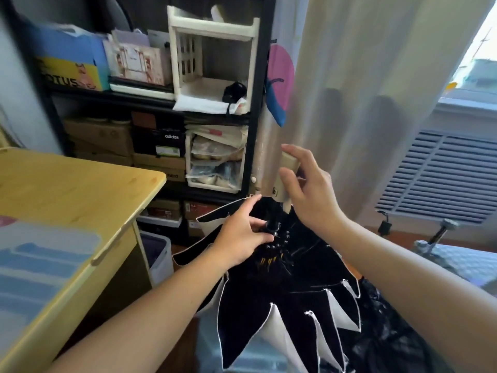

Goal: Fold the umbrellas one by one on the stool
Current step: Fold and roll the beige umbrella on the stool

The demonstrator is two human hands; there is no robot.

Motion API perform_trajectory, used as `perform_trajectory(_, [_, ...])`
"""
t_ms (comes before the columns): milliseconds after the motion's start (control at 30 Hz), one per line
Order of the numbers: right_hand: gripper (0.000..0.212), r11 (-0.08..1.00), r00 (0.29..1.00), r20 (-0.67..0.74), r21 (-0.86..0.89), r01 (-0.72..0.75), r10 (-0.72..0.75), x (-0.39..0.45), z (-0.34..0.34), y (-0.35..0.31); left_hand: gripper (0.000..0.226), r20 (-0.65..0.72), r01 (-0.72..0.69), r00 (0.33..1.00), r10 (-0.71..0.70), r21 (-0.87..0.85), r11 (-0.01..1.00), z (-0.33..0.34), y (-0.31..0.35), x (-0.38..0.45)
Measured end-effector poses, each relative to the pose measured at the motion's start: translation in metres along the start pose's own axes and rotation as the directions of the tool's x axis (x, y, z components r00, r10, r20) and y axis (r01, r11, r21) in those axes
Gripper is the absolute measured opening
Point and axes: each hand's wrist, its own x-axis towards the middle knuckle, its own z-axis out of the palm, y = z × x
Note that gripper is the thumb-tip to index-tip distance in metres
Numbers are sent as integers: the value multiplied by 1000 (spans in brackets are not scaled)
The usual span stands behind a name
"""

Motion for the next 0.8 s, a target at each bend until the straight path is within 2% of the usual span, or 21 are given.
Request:
perform_trajectory(400, [41, 1000, 997, 73, -10, 24, -23, -22, 35, 24, 99, -28, -11, 1000, 13, 51, 999, -11, -7, 1])
perform_trajectory(800, [42, 999, 999, 26, 0, 35, -35, -29, 44, 36, 106, -47, 3, 999, -1, 59, 998, -10, -6, 7])
